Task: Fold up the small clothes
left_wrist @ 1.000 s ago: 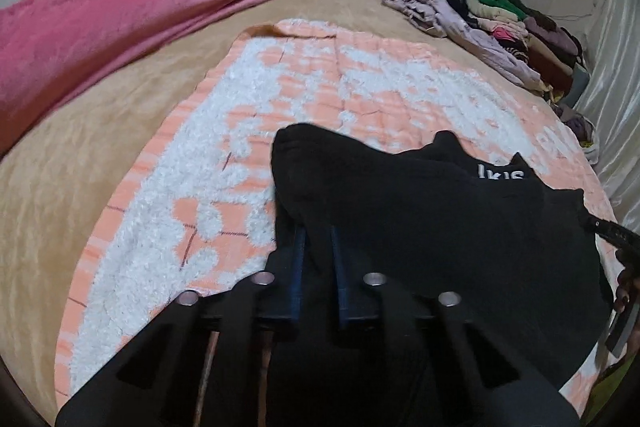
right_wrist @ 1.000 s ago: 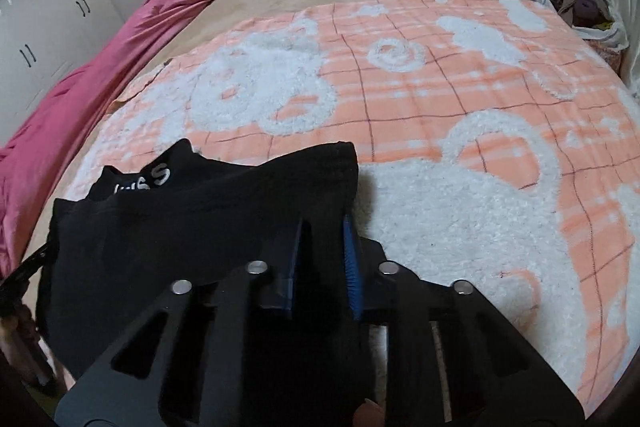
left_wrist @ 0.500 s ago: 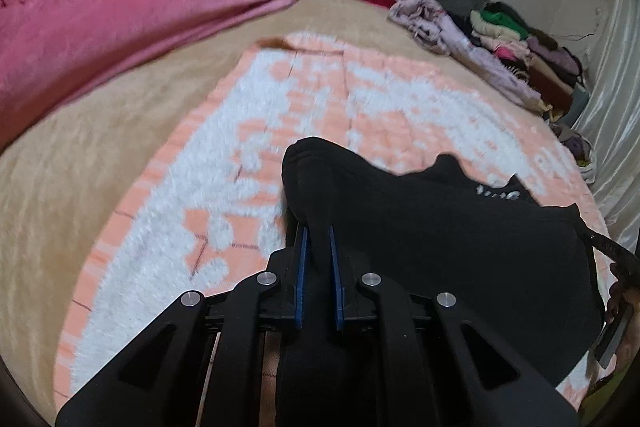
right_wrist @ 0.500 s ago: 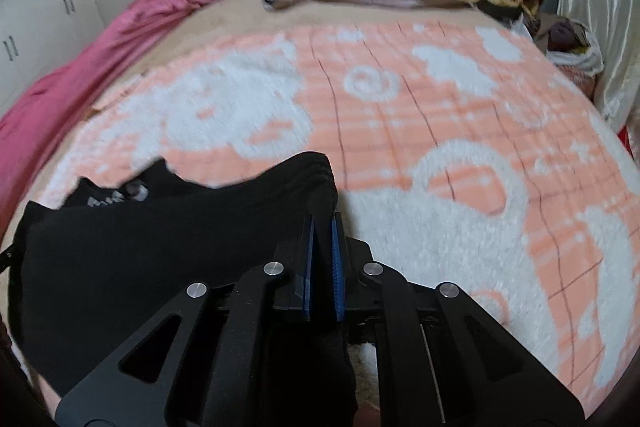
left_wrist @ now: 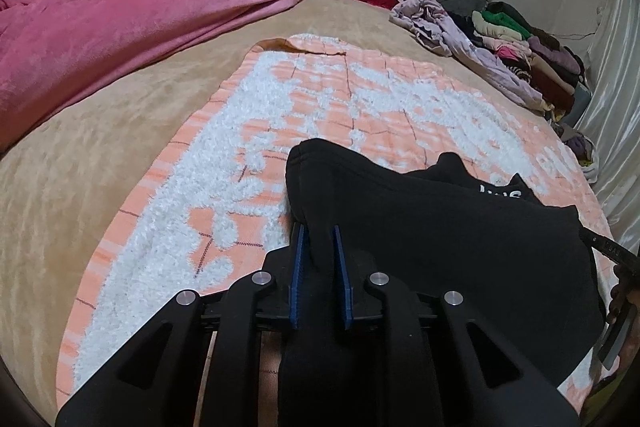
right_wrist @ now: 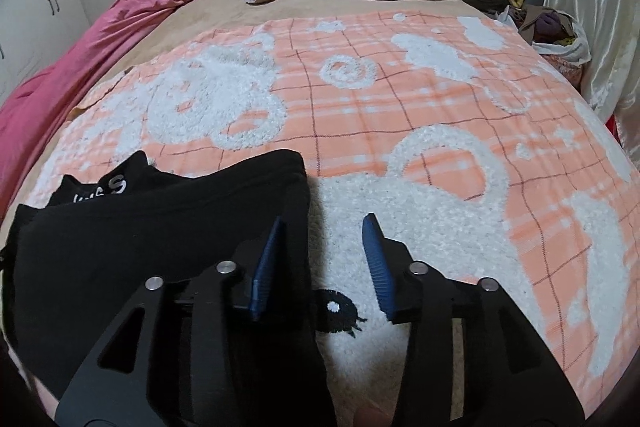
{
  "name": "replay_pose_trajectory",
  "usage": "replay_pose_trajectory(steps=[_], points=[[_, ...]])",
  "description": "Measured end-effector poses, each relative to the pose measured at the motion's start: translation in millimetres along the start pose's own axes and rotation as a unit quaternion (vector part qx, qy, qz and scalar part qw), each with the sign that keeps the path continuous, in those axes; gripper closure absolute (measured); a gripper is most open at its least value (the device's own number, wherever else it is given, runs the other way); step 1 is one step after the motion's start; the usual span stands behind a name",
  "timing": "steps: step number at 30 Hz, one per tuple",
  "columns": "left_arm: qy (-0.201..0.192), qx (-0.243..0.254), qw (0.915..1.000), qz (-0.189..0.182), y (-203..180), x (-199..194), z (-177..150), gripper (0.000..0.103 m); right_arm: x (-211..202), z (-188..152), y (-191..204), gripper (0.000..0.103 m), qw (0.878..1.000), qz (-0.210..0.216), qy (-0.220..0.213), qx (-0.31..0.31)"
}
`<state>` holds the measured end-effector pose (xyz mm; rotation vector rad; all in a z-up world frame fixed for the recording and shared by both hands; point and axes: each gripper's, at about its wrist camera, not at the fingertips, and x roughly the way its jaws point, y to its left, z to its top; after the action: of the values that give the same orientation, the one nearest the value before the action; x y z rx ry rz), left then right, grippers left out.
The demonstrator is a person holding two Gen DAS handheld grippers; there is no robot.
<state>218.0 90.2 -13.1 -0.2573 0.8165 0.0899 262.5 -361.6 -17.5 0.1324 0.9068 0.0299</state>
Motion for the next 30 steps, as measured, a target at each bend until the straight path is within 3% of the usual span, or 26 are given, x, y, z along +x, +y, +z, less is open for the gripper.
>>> replay_pose_trajectory(steps=[8, 9, 11, 12, 16, 23, 26, 30], points=[[-0.005, 0.001, 1.0, -0.008, 2.4, -13.7, 2.1, 0.087, -15.0, -1.3, 3.1, 0.063, 1.0, 0.011, -0.007, -0.006], [-0.005, 0.002, 0.9999, -0.009, 2.4, -14.9, 2.7, 0.087, -16.7, -1.8, 3.2, 0.052, 1.0, 0.013, -0.008, -0.005], [-0.005, 0.004, 0.9999, -0.011, 1.8, -17.6, 3.0, 0.08, -20.6, -2.6, 3.7, 0.042, 1.0, 0.016, -0.014, -0.001], [-0.003, 0.006, 0.9999, -0.013, 1.2, -18.4, 3.1, 0.076, -22.3, -2.6, 4.4, 0.042, 1.0, 0.019, -0.014, -0.001], [0.001, 0.011, 0.9998, -0.018, -1.2, -22.2, 2.0, 0.074, -30.8, -3.2, 8.4, 0.04, 0.999, 0.023, -0.021, -0.006], [-0.003, 0.032, 0.9991, -0.03, -10.5, -36.9, 0.1, 0.053, -48.2, -4.0, 15.4, 0.034, 0.999, 0.037, -0.037, -0.012], [-0.008, 0.04, 0.9986, -0.034, -14.8, -43.9, -0.9, 0.045, -56.6, -4.1, 18.2, 0.024, 0.998, 0.04, -0.048, -0.014], [-0.016, 0.05, 0.9978, -0.04, -19.6, -53.4, -0.8, 0.031, -65.7, -4.5, 24.2, 0.021, 0.997, 0.048, -0.059, -0.019]])
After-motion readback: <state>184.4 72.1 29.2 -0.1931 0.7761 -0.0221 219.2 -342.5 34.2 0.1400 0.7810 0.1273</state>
